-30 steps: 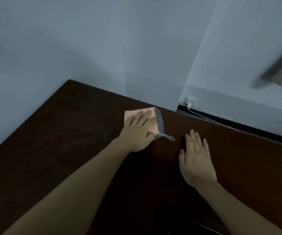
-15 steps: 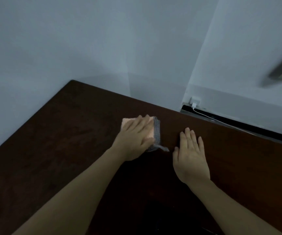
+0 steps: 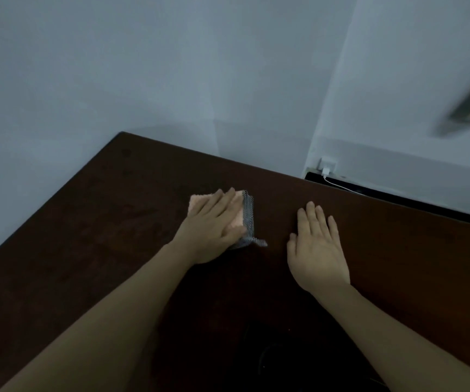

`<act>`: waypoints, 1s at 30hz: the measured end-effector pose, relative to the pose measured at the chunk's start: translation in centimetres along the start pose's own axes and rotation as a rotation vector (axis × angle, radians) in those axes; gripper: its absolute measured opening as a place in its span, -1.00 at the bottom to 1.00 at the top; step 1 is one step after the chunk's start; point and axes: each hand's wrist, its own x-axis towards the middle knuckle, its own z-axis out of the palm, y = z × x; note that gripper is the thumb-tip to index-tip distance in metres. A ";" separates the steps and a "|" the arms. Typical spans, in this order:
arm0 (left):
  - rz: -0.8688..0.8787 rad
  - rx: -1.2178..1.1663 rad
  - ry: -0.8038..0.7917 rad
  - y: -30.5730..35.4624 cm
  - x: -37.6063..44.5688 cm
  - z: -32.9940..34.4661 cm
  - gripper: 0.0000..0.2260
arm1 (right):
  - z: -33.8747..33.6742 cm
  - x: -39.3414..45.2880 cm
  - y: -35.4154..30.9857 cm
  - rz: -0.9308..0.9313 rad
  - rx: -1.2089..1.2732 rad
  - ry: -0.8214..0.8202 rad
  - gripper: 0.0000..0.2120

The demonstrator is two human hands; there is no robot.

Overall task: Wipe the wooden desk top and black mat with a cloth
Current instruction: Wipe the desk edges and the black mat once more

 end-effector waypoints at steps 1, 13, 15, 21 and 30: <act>-0.014 -0.008 -0.011 -0.9 0.9 -0.4 -0.34 | 0.0 0.0 0.1 0.003 -0.005 -0.009 -0.42; -0.037 -0.016 0.086 -5.0 6.4 -2.0 -0.38 | 0.3 0.4 0.1 0.026 -0.076 -0.031 -0.38; 0.115 -0.003 0.050 -4.5 2.7 -1.8 -0.38 | -0.1 0.5 -0.2 0.042 -0.065 -0.030 -0.39; 0.260 0.002 -0.054 -11.5 2.3 -3.3 -0.34 | -0.9 4.9 -7.2 0.033 0.097 0.069 -0.48; -0.146 -0.050 0.094 -17.2 8.2 -3.8 -0.38 | 2.2 6.7 -12.7 -0.021 -0.014 -0.070 -0.48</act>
